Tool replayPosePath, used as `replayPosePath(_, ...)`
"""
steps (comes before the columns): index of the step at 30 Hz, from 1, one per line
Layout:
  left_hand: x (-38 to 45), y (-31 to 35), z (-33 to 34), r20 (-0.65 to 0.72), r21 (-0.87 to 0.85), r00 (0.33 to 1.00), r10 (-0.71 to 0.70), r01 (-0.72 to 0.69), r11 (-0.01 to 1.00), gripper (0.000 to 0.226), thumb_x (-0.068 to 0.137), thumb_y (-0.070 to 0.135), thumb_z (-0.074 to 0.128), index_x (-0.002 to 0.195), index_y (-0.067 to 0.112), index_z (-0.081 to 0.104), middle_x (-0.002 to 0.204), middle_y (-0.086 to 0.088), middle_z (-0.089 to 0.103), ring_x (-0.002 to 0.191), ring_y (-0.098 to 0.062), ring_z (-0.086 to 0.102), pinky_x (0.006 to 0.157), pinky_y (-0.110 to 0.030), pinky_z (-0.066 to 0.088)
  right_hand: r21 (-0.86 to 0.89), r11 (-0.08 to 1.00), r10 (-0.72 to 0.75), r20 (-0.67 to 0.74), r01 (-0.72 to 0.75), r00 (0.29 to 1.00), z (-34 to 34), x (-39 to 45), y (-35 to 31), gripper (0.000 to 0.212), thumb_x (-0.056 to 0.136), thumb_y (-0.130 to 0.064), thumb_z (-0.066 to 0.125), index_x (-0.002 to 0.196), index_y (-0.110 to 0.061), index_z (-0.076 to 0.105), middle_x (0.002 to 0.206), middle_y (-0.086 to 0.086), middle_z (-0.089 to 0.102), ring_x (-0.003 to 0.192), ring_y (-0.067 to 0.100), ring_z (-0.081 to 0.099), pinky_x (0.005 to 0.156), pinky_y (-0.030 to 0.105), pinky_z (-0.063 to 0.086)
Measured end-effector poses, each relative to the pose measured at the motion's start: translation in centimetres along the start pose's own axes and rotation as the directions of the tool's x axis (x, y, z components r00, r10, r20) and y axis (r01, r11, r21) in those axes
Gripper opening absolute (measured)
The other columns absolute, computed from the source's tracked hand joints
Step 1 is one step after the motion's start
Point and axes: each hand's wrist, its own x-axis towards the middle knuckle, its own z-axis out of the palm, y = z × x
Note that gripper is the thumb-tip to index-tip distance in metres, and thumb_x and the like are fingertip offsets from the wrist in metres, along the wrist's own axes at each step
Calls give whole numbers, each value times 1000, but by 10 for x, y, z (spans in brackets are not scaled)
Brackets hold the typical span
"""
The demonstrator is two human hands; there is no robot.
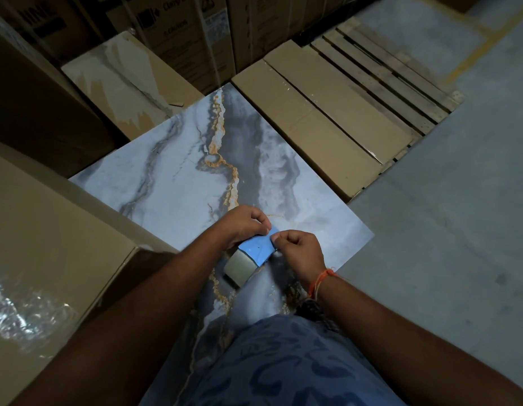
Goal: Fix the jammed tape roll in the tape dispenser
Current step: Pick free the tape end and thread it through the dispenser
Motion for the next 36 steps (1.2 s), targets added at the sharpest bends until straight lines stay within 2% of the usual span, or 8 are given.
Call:
replayPosePath(3,-2,-4,3,-50,-8,999,-2,1,1000,5,82,3,74,85,6,78,86,-9,74,81,-25,71,85,-41,62,163,981,116,-58,-106,991,5,-1,1,13,84,-20,69,76,-17,79,85,6,76,88,29,72,84,43,61)
replayPosePath(8,-6,-7,6,-104,20,994,9,-6,1000,5,77,11,77,78,15,80,83,-1,75,81,-22,72,84,-41,63,365,885,312,-5,-289,950,9,-5,1,4,90,-17,60,88,-14,60,78,16,67,65,33,65,73,51,59)
replayPosePath(13,-20,-7,12,-178,61,983,54,-44,997,8,78,14,76,80,21,80,77,-1,75,68,-15,69,65,-25,54,482,798,376,69,-361,924,11,-13,-2,7,98,-21,54,94,-15,54,85,21,62,75,36,61,56,34,49)
replayPosePath(19,-40,-2,27,-299,163,939,171,-127,978,14,78,17,72,81,30,78,75,-4,74,69,-20,69,67,-34,57,523,808,301,31,-272,953,5,-24,6,5,93,-15,59,98,-16,58,75,18,66,46,22,52,47,26,42)
replayPosePath(24,-56,1,45,-384,265,872,303,-210,941,16,79,15,72,87,28,77,82,3,69,70,-8,61,63,-23,47,554,811,227,-3,-187,974,-1,-30,7,15,93,-9,61,107,-16,60,76,18,67,47,18,60,46,25,49)
replayPosePath(28,-61,1,67,-424,414,804,418,-238,879,18,77,18,70,90,28,78,84,4,71,78,-15,64,71,-34,53,500,855,175,-26,-139,984,-16,-26,15,21,85,-6,63,97,-23,64,73,18,66,65,28,60,63,36,52)
replayPosePath(31,-65,3,89,-411,521,808,423,-172,836,21,83,24,68,100,31,77,96,-2,68,88,-20,65,78,-33,51,420,898,178,-74,-131,981,-37,-23,22,29,85,-1,58,103,-23,63,75,20,67,61,21,62,56,29,50)
replayPosePath(36,-66,2,130,-443,601,807,391,-56,797,28,88,26,66,114,32,75,111,-6,62,90,-27,67,79,-34,52,426,895,170,-55,-131,984,-68,-19,36,33,84,7,54,106,-15,64,83,21,70,68,27,67,69,39,58)
